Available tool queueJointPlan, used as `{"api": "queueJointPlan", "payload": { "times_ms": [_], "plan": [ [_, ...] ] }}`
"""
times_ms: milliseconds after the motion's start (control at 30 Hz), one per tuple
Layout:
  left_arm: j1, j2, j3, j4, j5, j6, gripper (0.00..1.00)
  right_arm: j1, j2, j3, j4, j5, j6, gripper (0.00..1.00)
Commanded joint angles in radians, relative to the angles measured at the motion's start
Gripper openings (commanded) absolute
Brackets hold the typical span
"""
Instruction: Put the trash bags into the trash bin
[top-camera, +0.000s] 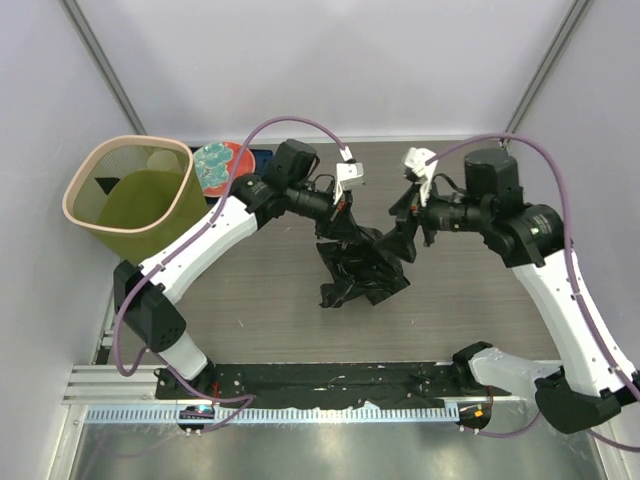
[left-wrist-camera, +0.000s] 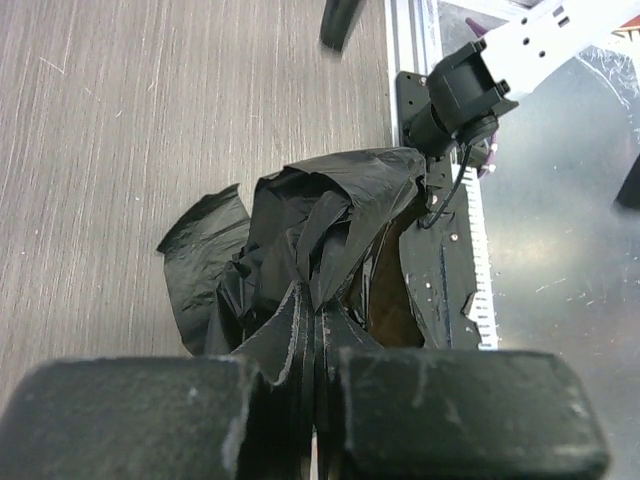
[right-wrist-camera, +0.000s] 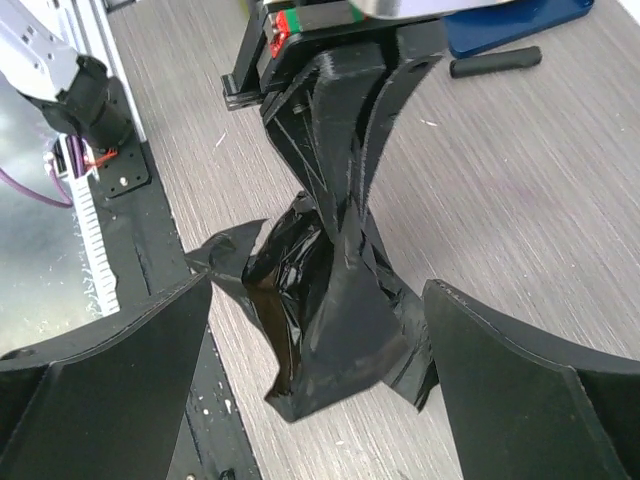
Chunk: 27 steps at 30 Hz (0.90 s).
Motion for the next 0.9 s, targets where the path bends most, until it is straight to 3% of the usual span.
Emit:
{"api": "queueJointPlan", "payload": {
  "times_ms": [0,167,267,300,367,433,467,500,567,633,667,733,867],
  "plan": [
    [-0.005,0.010,0.073,-0.010,0.004,-0.069,0.00,0.125,0.042,-0.043,0.091,0.159,0.008,0.93],
    [-0.004,0.004,0.077,0.001,0.059,-0.118,0.00,0.199,0.047,-0.143,0.177,0.309,-0.020,0.92],
    [0.007,-0.004,0.075,-0.013,0.094,-0.134,0.00,0.207,0.038,-0.183,0.199,0.371,-0.047,0.58],
    [0.016,-0.001,0.076,-0.022,0.108,-0.134,0.00,0.207,0.024,-0.184,0.199,0.398,-0.049,0.24],
    [0.067,-0.004,0.066,-0.025,0.143,-0.144,0.00,0.207,0.000,-0.183,0.187,0.401,-0.049,0.01],
    [0.137,-0.013,0.044,-0.001,0.149,-0.183,0.02,0.207,-0.045,-0.186,0.185,0.359,-0.031,0.01],
    [0.160,-0.034,-0.003,0.063,0.156,-0.189,0.23,0.205,-0.056,-0.190,0.190,0.343,-0.002,0.01],
    [0.194,-0.053,-0.038,0.111,0.160,-0.241,0.38,0.205,-0.063,-0.190,0.196,0.331,0.020,0.01],
    [0.202,-0.143,-0.165,0.273,0.142,-0.241,0.59,0.204,-0.073,-0.187,0.210,0.293,0.075,0.01],
    [0.202,-0.206,-0.259,0.405,0.114,-0.290,0.72,0.202,-0.079,-0.189,0.242,0.259,0.112,0.01],
    [0.202,-0.249,-0.332,0.526,0.114,-0.311,0.90,0.202,-0.080,-0.184,0.248,0.247,0.139,0.01],
    [0.185,-0.272,-0.371,0.585,0.116,-0.316,0.99,0.196,-0.079,-0.177,0.263,0.219,0.158,0.01],
    [0.139,-0.294,-0.413,0.694,0.059,-0.296,1.00,0.194,-0.068,-0.161,0.274,0.170,0.189,0.01]
  ]
}}
